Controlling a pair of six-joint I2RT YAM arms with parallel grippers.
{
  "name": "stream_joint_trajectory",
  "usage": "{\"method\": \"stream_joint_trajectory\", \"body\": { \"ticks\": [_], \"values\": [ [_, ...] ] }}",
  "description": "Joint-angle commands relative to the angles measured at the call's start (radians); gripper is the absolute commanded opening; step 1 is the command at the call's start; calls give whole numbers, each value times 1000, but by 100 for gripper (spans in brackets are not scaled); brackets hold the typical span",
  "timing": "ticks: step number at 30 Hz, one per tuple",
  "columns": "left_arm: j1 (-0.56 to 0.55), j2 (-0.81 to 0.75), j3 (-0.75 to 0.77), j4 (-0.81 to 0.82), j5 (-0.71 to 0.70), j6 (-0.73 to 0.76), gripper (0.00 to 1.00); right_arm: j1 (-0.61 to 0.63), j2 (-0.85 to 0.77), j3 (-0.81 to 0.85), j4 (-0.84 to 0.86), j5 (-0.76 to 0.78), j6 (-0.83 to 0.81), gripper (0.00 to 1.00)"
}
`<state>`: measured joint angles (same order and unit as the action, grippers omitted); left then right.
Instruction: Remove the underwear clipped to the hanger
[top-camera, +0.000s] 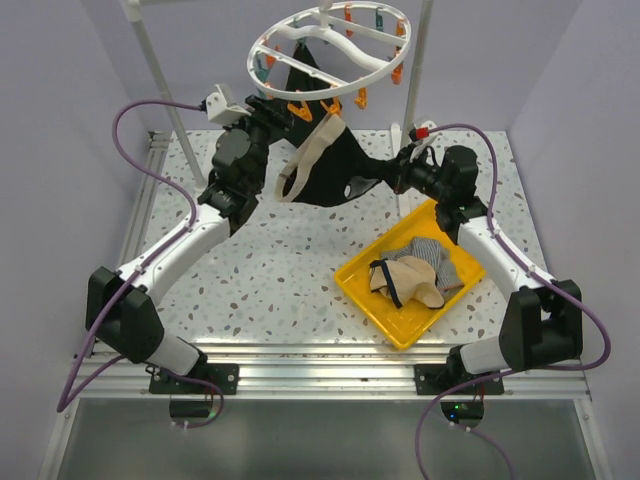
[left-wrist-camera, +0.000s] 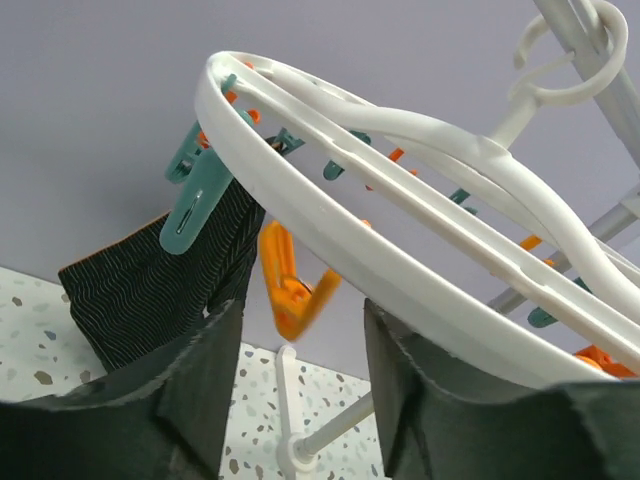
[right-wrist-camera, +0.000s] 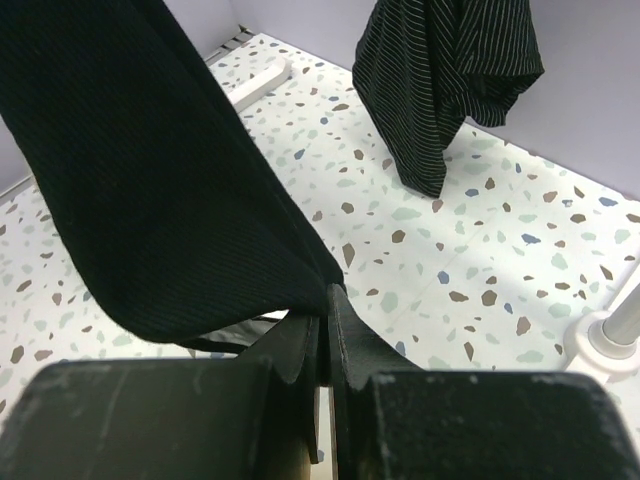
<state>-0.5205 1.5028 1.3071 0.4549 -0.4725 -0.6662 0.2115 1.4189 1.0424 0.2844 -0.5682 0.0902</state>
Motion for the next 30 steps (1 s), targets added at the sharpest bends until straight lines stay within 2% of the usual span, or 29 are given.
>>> {"method": "stream_joint_trajectory", "body": {
  "ticks": [1, 2, 6, 14, 19, 24, 30],
  "values": [
    [-7, -72, -12, -8, -6, -4, 59, 6, -34, 2, 48, -2, 3, 0],
    [-7, -85, -23, -24, -11, -9, 65, 5, -34, 4, 47, -4, 0, 0],
    [-6, -165, -84, -70, -43, -6, 73, 8, -31, 5, 45, -6, -4, 0],
    [-7, -263, -138, -162, -9, 0, 76, 29, -15, 18, 39, -15, -35, 0],
    [-7, -326, -184, -159, 112, 19, 77, 49, -8, 30, 29, -28, -64, 0],
    [-7, -313, -145, -183, 302, 13, 77, 69, -2, 33, 18, -32, -86, 0],
    [-41, -245, -66, -239, 324, -18, 75, 88, 5, 33, 19, -24, -125, 0]
  ]
}}
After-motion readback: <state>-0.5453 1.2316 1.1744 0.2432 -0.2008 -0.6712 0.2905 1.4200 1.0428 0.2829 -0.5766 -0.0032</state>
